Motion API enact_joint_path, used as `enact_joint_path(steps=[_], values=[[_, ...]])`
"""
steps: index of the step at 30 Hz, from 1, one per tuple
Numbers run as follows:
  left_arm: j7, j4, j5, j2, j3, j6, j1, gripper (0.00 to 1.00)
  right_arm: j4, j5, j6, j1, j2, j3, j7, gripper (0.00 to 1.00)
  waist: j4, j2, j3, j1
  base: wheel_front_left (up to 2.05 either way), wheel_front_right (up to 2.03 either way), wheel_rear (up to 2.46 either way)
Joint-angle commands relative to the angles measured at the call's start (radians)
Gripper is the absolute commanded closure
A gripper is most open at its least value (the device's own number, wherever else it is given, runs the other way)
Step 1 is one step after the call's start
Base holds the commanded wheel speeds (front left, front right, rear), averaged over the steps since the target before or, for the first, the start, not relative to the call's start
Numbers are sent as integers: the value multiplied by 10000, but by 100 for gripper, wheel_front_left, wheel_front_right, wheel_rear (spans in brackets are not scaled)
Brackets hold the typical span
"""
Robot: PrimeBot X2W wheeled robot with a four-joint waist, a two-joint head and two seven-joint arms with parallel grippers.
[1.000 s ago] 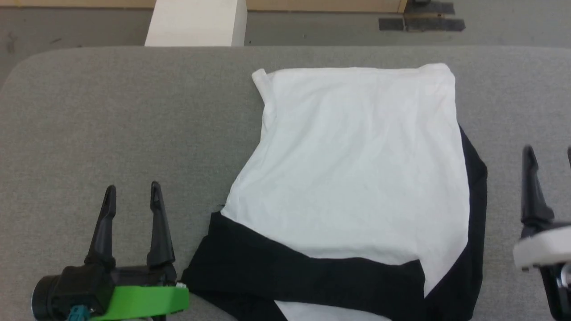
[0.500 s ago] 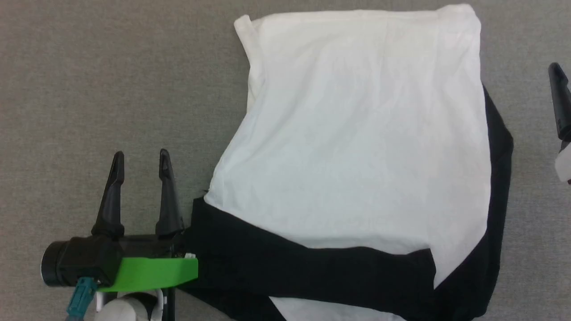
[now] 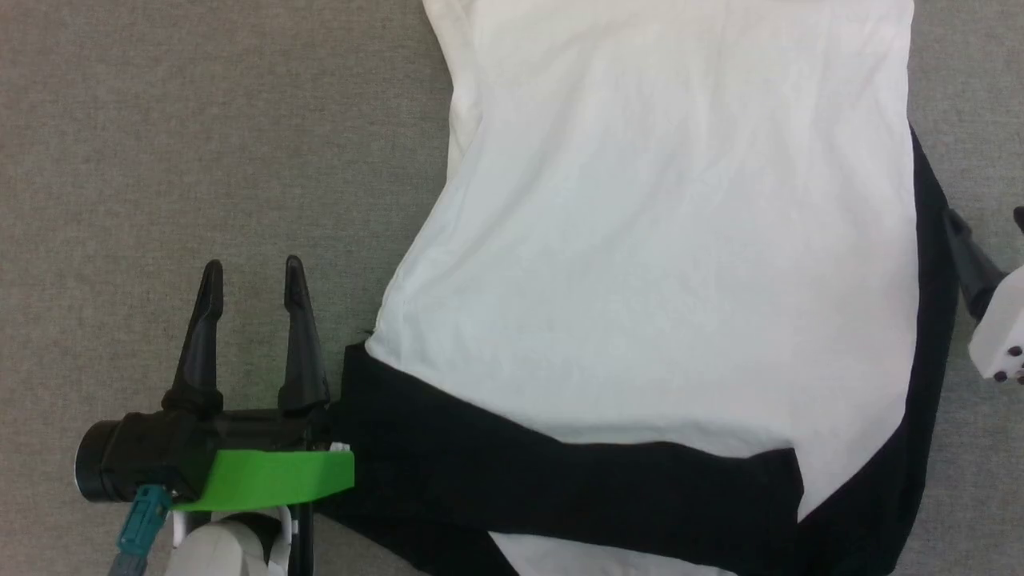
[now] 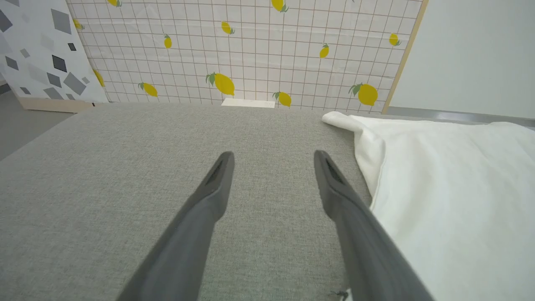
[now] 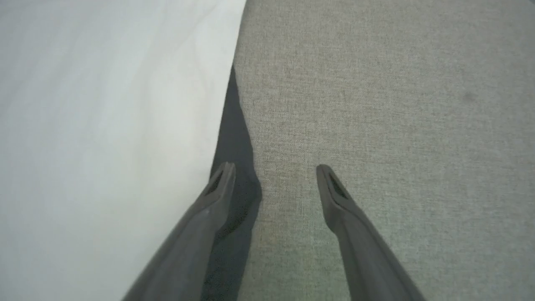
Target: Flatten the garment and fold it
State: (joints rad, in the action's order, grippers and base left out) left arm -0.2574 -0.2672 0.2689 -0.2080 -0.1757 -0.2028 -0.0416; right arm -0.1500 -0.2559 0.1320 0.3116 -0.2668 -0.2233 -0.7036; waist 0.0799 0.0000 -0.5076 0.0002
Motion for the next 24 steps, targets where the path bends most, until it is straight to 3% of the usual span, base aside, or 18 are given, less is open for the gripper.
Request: enact_joint_path(steps=[1, 12, 14, 15, 16, 24], values=[[-43, 17, -129, 86, 46, 93, -82, 0, -61, -62, -13, -132, 28, 59, -52, 0, -20, 0, -51, -2, 0, 0, 0], [-43, 81, -268, 213, 191, 376, -260, 0, 186, -204, -13, -252, -140, 422, -141, 0, -8, 0, -412, -2, 0, 0, 0], [-43, 106, -287, 241, 205, 416, -292, 0, 310, -261, -13, -253, -245, 560, -211, 63, 18, 0, -457, -2, 0, 0, 0], [-43, 120, -297, 258, 211, 438, -312, 0, 360, -299, -13, -250, -301, 630, -229, 87, 36, 0, -476, -2, 0, 0, 0], [-43, 134, -304, 271, 219, 454, -324, 0, 402, -337, -13, -264, -368, 733, -279, 100, 50, 0, -482, -2, 0, 0, 0], [-43, 246, -360, 356, 397, 516, -317, 0, 512, -351, -13, -135, -807, 852, 177, 100, 57, 0, -332, -2, 0, 0, 0]])
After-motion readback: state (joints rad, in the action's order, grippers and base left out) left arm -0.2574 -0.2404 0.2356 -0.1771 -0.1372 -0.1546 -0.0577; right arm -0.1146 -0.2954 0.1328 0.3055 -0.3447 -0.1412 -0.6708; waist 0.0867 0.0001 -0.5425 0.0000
